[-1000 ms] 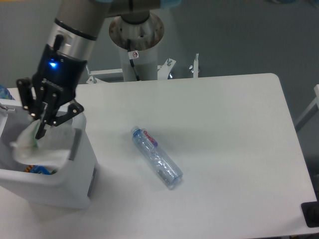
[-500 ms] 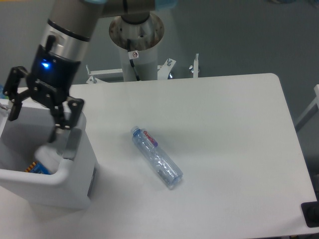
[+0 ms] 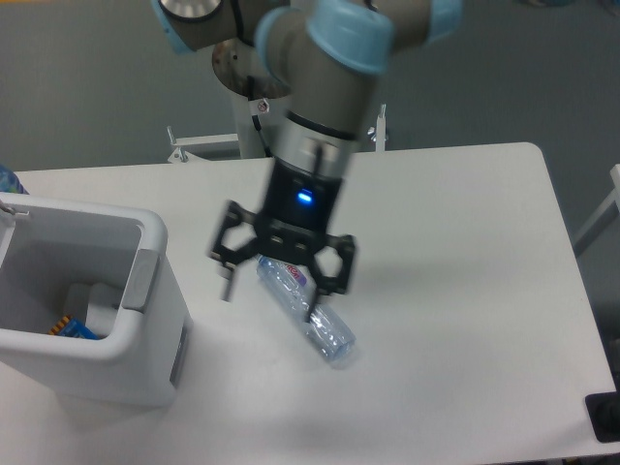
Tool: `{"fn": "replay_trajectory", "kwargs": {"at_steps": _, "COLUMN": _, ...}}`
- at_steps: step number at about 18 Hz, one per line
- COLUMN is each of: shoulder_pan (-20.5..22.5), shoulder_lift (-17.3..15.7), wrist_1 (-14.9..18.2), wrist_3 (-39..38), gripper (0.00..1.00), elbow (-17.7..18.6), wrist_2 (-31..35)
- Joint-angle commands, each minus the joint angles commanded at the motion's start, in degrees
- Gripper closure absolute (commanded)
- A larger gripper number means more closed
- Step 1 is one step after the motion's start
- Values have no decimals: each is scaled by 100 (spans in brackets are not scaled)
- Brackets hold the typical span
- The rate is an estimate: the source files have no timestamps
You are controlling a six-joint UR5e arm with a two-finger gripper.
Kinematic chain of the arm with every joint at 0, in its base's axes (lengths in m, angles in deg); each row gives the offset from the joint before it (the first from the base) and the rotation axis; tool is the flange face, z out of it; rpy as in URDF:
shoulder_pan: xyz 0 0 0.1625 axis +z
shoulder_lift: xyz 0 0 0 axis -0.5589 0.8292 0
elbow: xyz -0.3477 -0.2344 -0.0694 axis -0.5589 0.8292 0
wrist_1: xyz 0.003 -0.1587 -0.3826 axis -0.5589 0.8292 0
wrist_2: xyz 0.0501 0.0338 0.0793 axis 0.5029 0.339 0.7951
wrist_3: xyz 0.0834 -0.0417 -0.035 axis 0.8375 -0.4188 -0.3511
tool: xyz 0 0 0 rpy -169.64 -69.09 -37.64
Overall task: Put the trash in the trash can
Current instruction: 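Move the open gripper over the clear water bottle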
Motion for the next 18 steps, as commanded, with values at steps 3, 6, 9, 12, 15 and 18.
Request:
{"fn": "replay_trajectory", "kwargs": {"at_steps": 3, "shoulder_pan": 115, "shoulder_lift": 53, "wrist_1": 9, "wrist_3": 0, "gripper": 0, "elbow": 255, "wrist_2": 71}}
{"fn": "replay_trajectory", "kwargs": {"at_steps": 6, "shoulder_pan": 194, "shoulder_lift": 237, "wrist_1": 35, "wrist_3": -9, "gripper": 0, "elbow": 309, "wrist_2": 71}}
{"fn": "replay_trajectory", "kwargs": {"at_steps": 9, "shoulder_pan": 212, "shoulder_lift": 360, "wrist_1": 61, "wrist_3": -9, "gripper": 0, "elbow": 308, "wrist_2": 158}}
{"fn": "replay_trajectory", "kwargs": {"at_steps": 12, "shoulder_pan": 185, "shoulder_lift": 483, "wrist_1": 70, "wrist_3": -70, "gripper": 0, "elbow": 317, "wrist_2": 676}}
{"fn": "replay_trajectory", "kwargs": {"at_steps": 15, "shoulder_pan": 141, "shoulder_lift": 598, "wrist_1": 88, "wrist_3": -88, "gripper": 0, "elbow": 300, "wrist_2": 932}}
{"fn": "replay_trajectory", "kwargs": {"at_steps": 18, "shoulder_pan": 36, "shoulder_lift": 729, "wrist_1": 219, "wrist_3": -131, "gripper": 0, "elbow": 265, "wrist_2": 1318}}
